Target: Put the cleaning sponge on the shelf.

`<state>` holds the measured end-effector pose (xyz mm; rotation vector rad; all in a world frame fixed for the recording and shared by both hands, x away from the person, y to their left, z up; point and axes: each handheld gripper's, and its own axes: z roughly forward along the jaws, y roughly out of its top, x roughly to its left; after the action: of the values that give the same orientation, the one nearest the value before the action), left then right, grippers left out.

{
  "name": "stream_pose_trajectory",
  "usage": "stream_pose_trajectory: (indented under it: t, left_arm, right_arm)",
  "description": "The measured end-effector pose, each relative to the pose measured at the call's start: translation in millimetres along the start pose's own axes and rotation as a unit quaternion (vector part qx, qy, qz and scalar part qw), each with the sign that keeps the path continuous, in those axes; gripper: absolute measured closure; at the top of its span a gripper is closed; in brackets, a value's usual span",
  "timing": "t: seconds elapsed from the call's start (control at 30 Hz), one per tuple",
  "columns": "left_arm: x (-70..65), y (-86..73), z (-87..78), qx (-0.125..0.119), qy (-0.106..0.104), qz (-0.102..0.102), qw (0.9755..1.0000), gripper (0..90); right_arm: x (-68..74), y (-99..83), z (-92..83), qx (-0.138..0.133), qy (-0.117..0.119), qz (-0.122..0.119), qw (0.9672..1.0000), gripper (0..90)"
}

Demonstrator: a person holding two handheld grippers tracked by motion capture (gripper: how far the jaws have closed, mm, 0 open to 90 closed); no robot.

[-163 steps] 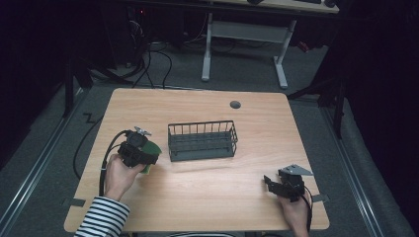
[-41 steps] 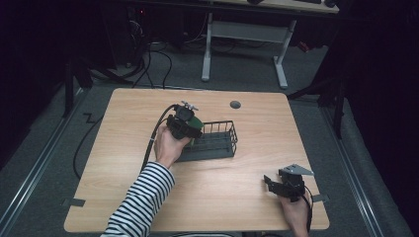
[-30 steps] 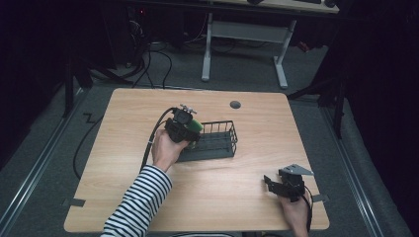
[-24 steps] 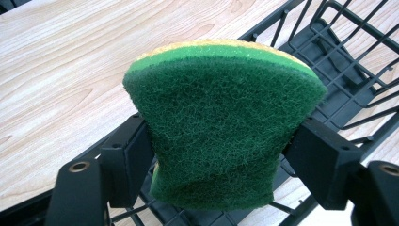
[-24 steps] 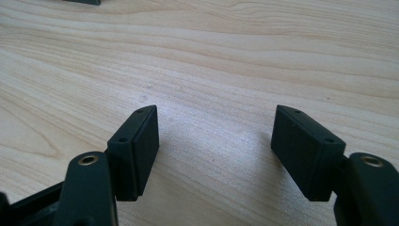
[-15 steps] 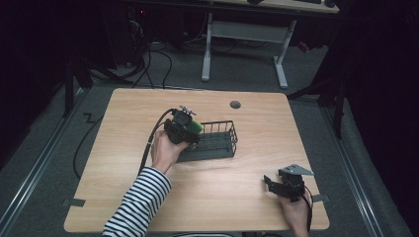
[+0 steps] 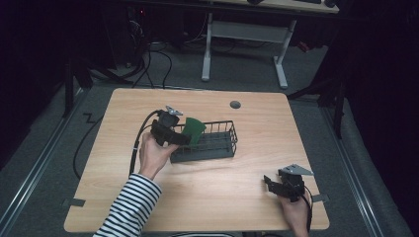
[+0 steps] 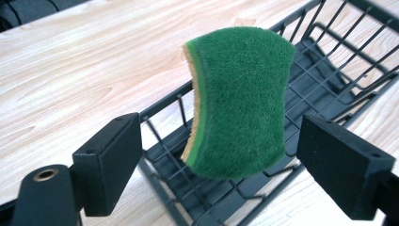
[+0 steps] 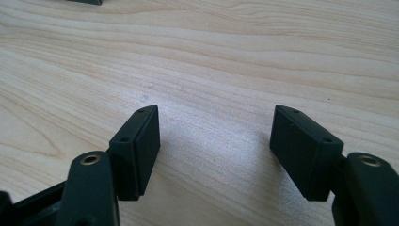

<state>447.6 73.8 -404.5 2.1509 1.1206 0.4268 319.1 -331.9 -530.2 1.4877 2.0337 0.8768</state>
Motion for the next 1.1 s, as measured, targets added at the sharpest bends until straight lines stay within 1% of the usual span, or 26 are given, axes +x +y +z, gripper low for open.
stream_pose_trajectory:
  t: [0.1,0.13,0.2,0.33,0.4,0.53,0.7,0.87,1.03,1.1]
  left_arm:
    - [7.7,-6.8,-7.8,-0.009,-0.001,-0.003,1.0000,15.7]
    - [11.2,-10.6,-11.2,-0.015,-0.002,-0.009,0.9998,15.8]
    - [18.0,-17.4,-16.0,-0.019,-0.014,-0.026,0.9994,18.5]
    - [30.7,-30.9,-24.6,-0.031,-0.021,-0.045,0.9983,19.5]
    - [35.0,-37.9,-28.8,-0.035,-0.020,-0.050,0.9979,19.5]
    - [41.7,-52.3,-35.5,-0.040,-0.019,-0.057,0.9974,19.5]
    - [48.1,-71.8,-39.6,-0.041,-0.021,-0.066,0.9967,19.4]
    - [53.3,-89.9,-43.4,-0.047,-0.029,-0.083,0.9950,19.5]
    - [58.6,-110.8,-44.7,-0.052,-0.025,-0.102,0.9931,19.6]
    - [60.9,-121.2,-44.2,-0.055,-0.023,-0.112,0.9919,19.7]
  right_arm:
    - [-0.1,0.0,0.0,0.000,0.000,0.001,1.0000,33.7]
    - [-0.1,0.0,0.0,0.000,0.000,0.000,1.0000,33.7]
    - [-0.1,0.1,-0.1,0.001,-0.001,0.000,1.0000,33.7]
    - [-0.2,0.0,0.0,0.000,-0.001,0.001,1.0000,33.7]
    - [-0.1,0.1,0.0,0.000,-0.001,0.001,1.0000,33.7]
    - [-0.1,0.1,0.1,0.000,-0.001,0.001,1.0000,33.8]
    - [-0.3,0.2,0.2,-0.001,-0.001,0.001,1.0000,33.8]
    - [0.1,0.2,0.3,0.000,-0.003,0.002,1.0000,33.7]
    - [0.3,0.3,0.3,0.000,-0.004,0.001,1.0000,33.8]
    - [0.5,0.3,0.3,0.001,-0.004,0.001,1.0000,33.8]
